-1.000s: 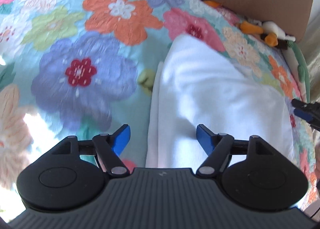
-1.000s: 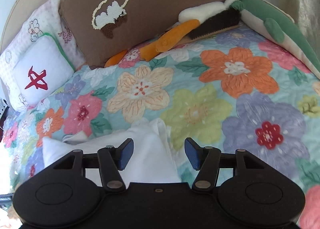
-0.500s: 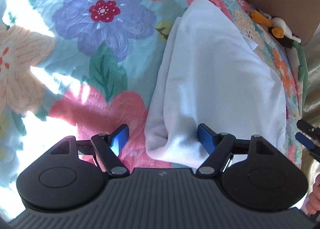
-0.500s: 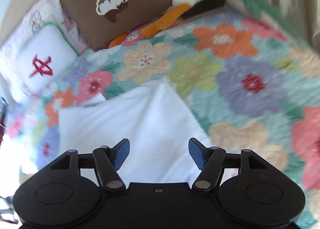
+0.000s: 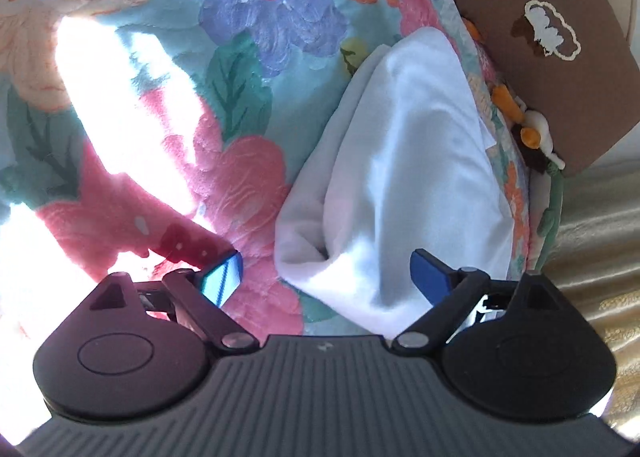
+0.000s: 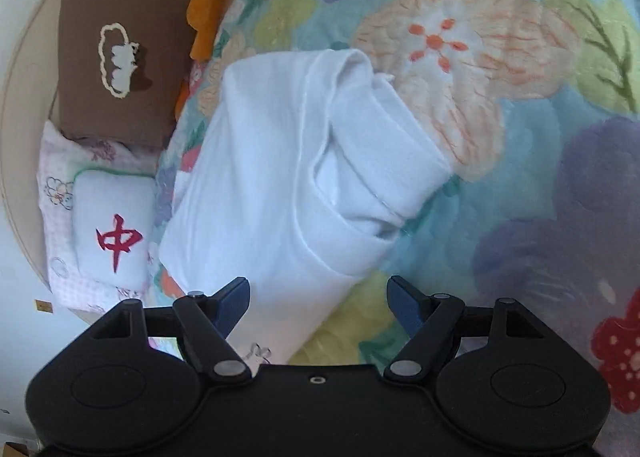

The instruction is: Fold clothes

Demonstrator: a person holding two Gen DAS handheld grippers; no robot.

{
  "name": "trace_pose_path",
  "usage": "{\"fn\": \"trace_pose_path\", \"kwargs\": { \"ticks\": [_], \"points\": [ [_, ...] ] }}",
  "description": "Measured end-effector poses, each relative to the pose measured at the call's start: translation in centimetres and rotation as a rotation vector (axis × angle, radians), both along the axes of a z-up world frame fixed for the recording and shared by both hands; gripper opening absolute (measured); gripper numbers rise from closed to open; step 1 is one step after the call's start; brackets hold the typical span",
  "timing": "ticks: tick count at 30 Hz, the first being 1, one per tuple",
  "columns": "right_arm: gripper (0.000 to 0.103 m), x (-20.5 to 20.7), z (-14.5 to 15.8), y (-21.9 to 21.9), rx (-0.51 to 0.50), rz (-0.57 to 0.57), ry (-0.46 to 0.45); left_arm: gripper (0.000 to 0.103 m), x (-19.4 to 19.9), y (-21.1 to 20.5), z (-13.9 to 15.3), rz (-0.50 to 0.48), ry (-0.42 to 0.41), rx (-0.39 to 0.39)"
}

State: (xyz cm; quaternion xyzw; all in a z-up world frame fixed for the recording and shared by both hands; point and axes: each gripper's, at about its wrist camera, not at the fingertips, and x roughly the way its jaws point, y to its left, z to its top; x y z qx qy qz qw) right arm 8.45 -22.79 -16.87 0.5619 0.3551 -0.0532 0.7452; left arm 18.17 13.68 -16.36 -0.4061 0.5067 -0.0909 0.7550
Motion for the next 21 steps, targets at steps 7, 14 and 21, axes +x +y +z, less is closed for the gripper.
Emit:
{"fn": "trace_pose_path", "kwargs": {
  "ticks": [7, 14, 21],
  "points": [
    [0.030, 5.2, 4.8, 2.7, -0.481, 0.113, -0.226, 0.019, -0.5, -3.7, 3.5, -0.097, -0.256, 0.295],
    [0.028, 3.5, 9.4, 4.4, -0.736, 0.248, -0.323, 0.020, -2.8, -5.7, 7.1, -0.177, -0.355, 0.522],
    [0.037, 4.1, 3.4, 2.5, -0.627, 0.178, -0.019, 0.030, -2.1, -5.1, 2.8, -0.208, -0.158, 0.434]
  ]
}}
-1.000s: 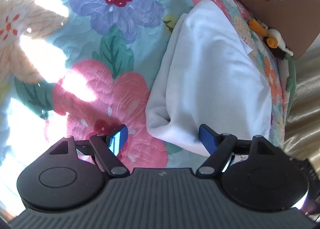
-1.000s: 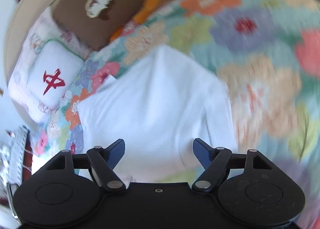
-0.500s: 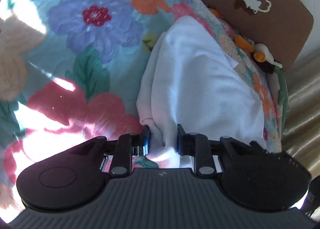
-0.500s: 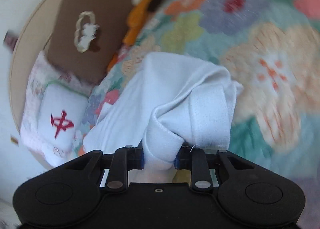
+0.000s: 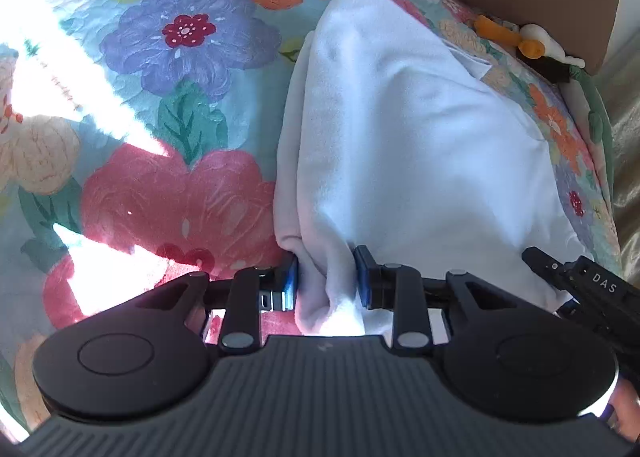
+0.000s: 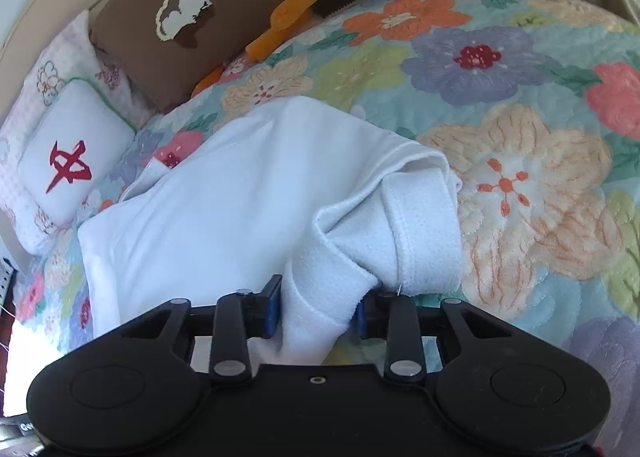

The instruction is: Fold clothes

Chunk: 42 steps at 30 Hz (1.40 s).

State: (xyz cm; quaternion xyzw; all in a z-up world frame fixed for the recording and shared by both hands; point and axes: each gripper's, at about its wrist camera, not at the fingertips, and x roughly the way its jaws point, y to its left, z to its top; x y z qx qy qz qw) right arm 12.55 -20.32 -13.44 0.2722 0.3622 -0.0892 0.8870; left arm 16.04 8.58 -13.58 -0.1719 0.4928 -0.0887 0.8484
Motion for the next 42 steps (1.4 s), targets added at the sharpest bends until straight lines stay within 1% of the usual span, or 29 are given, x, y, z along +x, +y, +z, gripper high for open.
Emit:
{"fn": "trace_pose_path", "kwargs": {
  "ticks": [2, 4, 5, 6, 7, 9, 10, 11, 12, 13, 14, 17, 19, 20, 23, 24, 26, 29, 32, 34, 37, 39, 41, 42],
  "points": [
    [0.039, 0.3, 1.0, 1.0, -0.096, 0.044, 0.011, 0.031, -0.3, 0.1, 0.5, -0.003, -0.002, 0.011],
    [0.050, 0.1, 1.6, 1.2, -0.140, 0.051, 0.030, 0.042, -0.6, 0.4, 0.6, 0.001, 0.011, 0.036],
    [0.053, -0.2, 1.8, 1.1, -0.154, 0.042, 0.042, 0.050, -0.8, 0.4, 0.8, -0.002, 0.020, 0.059],
    [0.059, -0.5, 2.3, 1.2, -0.178, 0.039, 0.046, 0.054, -1.1, 0.2, 1.2, -0.019, 0.020, 0.090],
    [0.061, -0.9, 2.7, 1.2, -0.203, 0.037, 0.049, 0.054, -1.3, 0.1, 1.5, -0.037, 0.021, 0.122],
    [0.061, -1.7, 3.9, 1.5, -0.265, 0.073, 0.036, 0.062, -1.9, -0.3, 2.3, -0.070, 0.018, 0.189],
    [0.064, -2.0, 4.6, 1.7, -0.293, 0.097, 0.029, 0.064, -2.3, -0.5, 2.9, -0.081, 0.006, 0.230],
    [0.066, -2.4, 5.2, 1.9, -0.318, 0.117, 0.021, 0.069, -2.8, -0.8, 3.3, -0.085, -0.003, 0.258],
    [0.071, -2.7, 5.8, 2.0, -0.342, 0.136, 0.014, 0.070, -3.2, -0.9, 3.8, -0.089, -0.009, 0.271],
    [0.079, -3.2, 6.6, 2.1, -0.356, 0.149, 0.002, 0.071, -3.7, -1.0, 4.2, -0.093, -0.015, 0.281],
    [0.082, -3.7, 7.3, 2.0, -0.350, 0.158, -0.012, 0.071, -4.0, -1.1, 4.7, -0.100, -0.021, 0.286],
    [0.083, -5.0, 9.1, 1.9, -0.321, 0.212, -0.044, 0.074, -5.0, -1.6, 6.0, -0.117, -0.039, 0.297],
    [0.083, -5.9, 10.1, 2.2, -0.327, 0.265, -0.041, 0.076, -5.8, -1.8, 6.9, -0.125, -0.050, 0.300],
    [0.083, -6.7, 10.8, 2.4, -0.344, 0.289, -0.048, 0.078, -6.2, -1.8, 7.3, -0.127, -0.055, 0.294],
    [0.085, -9.3, 12.9, 2.9, -0.390, 0.356, -0.082, 0.079, -7.6, -1.9, 8.8, -0.154, -0.078, 0.271],
    [0.087, -10.0, 13.4, 2.9, -0.387, 0.377, -0.086, 0.081, -8.2, -2.0, 9.4, -0.165, -0.095, 0.266],
    [0.088, -11.4, 14.4, 2.6, -0.375, 0.413, -0.084, 0.084, -9.3, -2.4, 10.7, -0.179, -0.126, 0.264],
    [0.088, -12.4, 15.4, 1.5, -0.313, 0.424, -0.040, 0.087, -10.7, -2.9, 12.5, -0.200, -0.162, 0.253],
    [0.088, -12.8, 16.1, -0.8, -0.097, 0.387, 0.025, 0.087, -11.6, -3.7, 14.1, -0.228, -0.186, 0.242],
    [0.088, -13.6, 16.7, -2.3, 0.095, 0.377, -0.018, 0.087, -11.8, -4.7, 14.8, -0.260, -0.201, 0.267],
    [0.089, -14.1, 18.0, -2.5, 0.162, 0.412, -0.061, 0.087, -11.9, -6.1, 15.2, -0.281, -0.204, 0.310],
    [0.089, -14.2, 18.8, -1.9, 0.092, 0.445, -0.091, 0.091, -11.6, -6.6, 15.0, -0.282, -0.188, 0.296],
    [0.090, -14.0, 18.9, -1.4, -0.035, 0.433, -0.102, 0.092, -11.2, -7.1, 14.7, -0.280, -0.168, 0.283],
    [0.090, -13.7, 18.6, -1.1, -0.128, 0.426, -0.108, 0.092, -10.9, -7.2, 14.2, -0.273, -0.150, 0.281]
  ]
}}
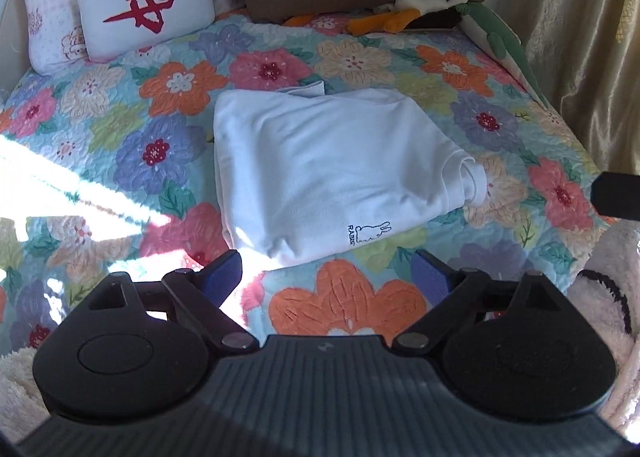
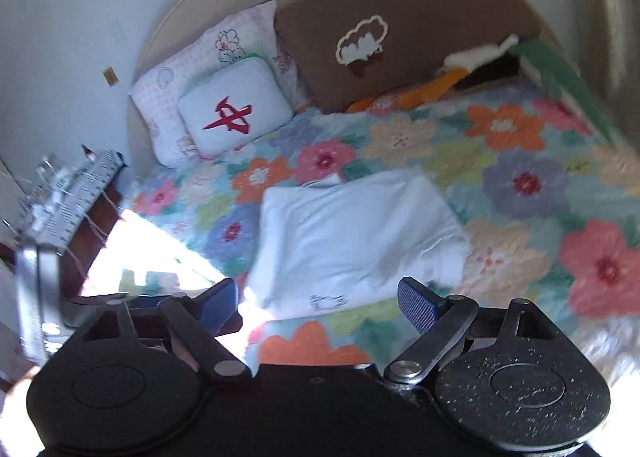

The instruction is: Fold clothes

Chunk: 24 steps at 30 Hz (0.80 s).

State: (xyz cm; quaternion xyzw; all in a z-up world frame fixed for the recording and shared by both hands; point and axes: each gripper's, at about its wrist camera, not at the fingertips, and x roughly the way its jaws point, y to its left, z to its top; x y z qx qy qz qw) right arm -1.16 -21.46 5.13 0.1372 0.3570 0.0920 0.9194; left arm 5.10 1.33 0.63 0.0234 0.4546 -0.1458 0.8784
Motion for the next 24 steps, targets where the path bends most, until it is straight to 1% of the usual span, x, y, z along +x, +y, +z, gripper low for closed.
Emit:
{"fn": "trace_pose_path", "kwargs": {
  "ticks": [2, 3, 5, 6, 8, 11, 14, 16, 19, 24],
  "points": [
    [0.090, 0.7, -1.0, 0.7, -0.199, -0.026, -0.040, 0.092, -0.1, -0.5, -0.9, 0.016, 0.015, 0.010],
    [0.090, 1.2, -1.7, 0.7, -0.268, -0.037, -0.045, 0.092, 0.0, -0.6, -1.3, 0.020, 0.015, 0.022],
    [0.090, 1.8, -3.1, 0.5, -0.342, -0.064, -0.073, 0.092, 0.0, -0.8, -1.9, 0.032, 0.021, 0.044],
    [0.090, 1.8, -3.7, 0.2, -0.340, -0.060, -0.083, 0.092, 0.0, -0.9, -2.1, 0.040, 0.025, 0.054],
    [0.090, 2.2, -4.4, -0.3, -0.298, -0.037, -0.055, 0.092, -0.1, -1.0, -2.6, 0.052, 0.033, 0.067],
    [0.090, 1.7, -4.3, 0.6, -0.330, 0.040, -0.102, 0.092, 0.0, -1.1, -3.1, 0.063, 0.045, 0.081],
    [0.090, 1.6, -4.4, 1.6, -0.356, 0.096, -0.112, 0.093, 0.2, -1.2, -3.4, 0.072, 0.049, 0.084],
    [0.090, 1.4, -4.6, 2.1, -0.380, 0.108, -0.118, 0.094, 0.2, -1.2, -3.5, 0.079, 0.049, 0.088],
    [0.090, 1.6, -5.0, 2.5, -0.404, 0.098, -0.099, 0.097, 0.2, -1.2, -3.6, 0.082, 0.054, 0.097],
    [0.090, 2.2, -5.2, 1.9, -0.373, 0.061, -0.064, 0.098, 0.5, -1.3, -3.8, 0.091, 0.062, 0.112]
  ]
}}
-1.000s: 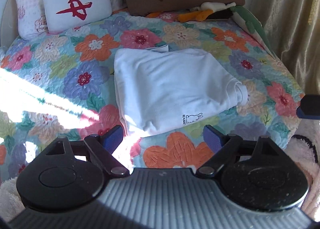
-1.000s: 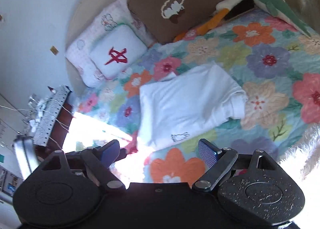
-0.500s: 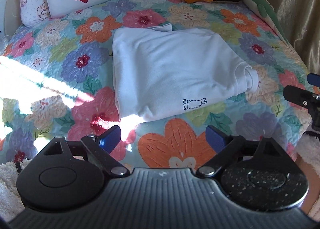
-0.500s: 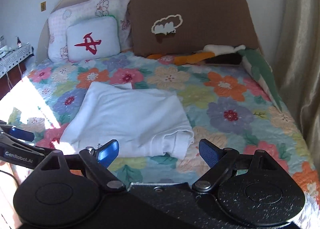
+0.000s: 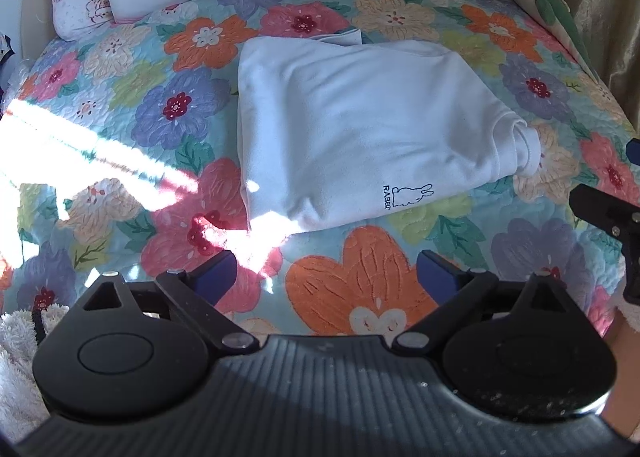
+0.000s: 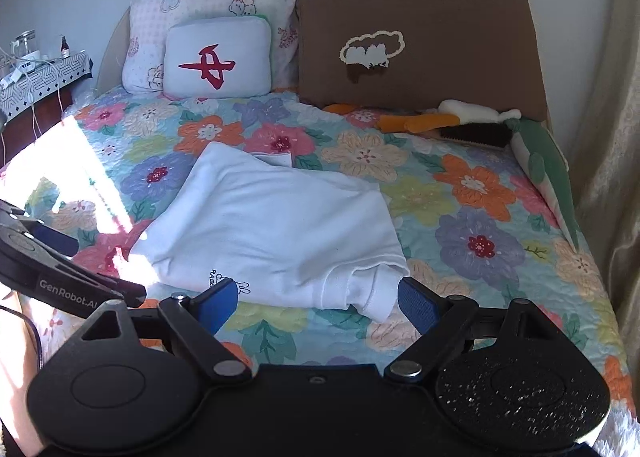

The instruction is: Fold clothes

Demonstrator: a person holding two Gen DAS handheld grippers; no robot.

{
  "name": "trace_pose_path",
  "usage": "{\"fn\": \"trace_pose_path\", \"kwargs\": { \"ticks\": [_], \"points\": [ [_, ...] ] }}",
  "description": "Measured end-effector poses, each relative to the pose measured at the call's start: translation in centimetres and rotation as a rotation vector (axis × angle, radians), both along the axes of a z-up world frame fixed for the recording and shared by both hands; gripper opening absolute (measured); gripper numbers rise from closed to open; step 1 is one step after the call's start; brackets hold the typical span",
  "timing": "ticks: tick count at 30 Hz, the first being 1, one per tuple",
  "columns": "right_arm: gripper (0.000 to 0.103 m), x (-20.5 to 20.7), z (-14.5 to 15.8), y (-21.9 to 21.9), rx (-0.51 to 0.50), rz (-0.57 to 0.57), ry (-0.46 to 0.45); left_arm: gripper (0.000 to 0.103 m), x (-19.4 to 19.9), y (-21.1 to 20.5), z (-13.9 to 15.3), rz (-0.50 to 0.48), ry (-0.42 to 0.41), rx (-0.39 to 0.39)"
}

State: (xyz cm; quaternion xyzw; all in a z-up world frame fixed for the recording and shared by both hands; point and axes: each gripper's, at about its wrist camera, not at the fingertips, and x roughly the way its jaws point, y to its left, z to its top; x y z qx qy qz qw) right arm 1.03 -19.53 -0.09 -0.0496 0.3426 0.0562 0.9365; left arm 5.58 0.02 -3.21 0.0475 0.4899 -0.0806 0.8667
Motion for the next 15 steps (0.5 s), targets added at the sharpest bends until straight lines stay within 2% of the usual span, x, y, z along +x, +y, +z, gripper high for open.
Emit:
{"fn": "trace_pose_path", "kwargs": {
  "ticks": [6, 15],
  "points": [
    [0.090, 0.5, -0.4, -0.8, 0.052, -0.053, 0.027, 0.098, -0.2, 0.2, 0.0, 0.001, -0.003, 0.002],
    [0.090, 1.3, -1.0, -0.8, 0.147, -0.058, 0.045, 0.098, -0.2, 0.2, -0.2, -0.008, 0.013, -0.004]
  ]
}}
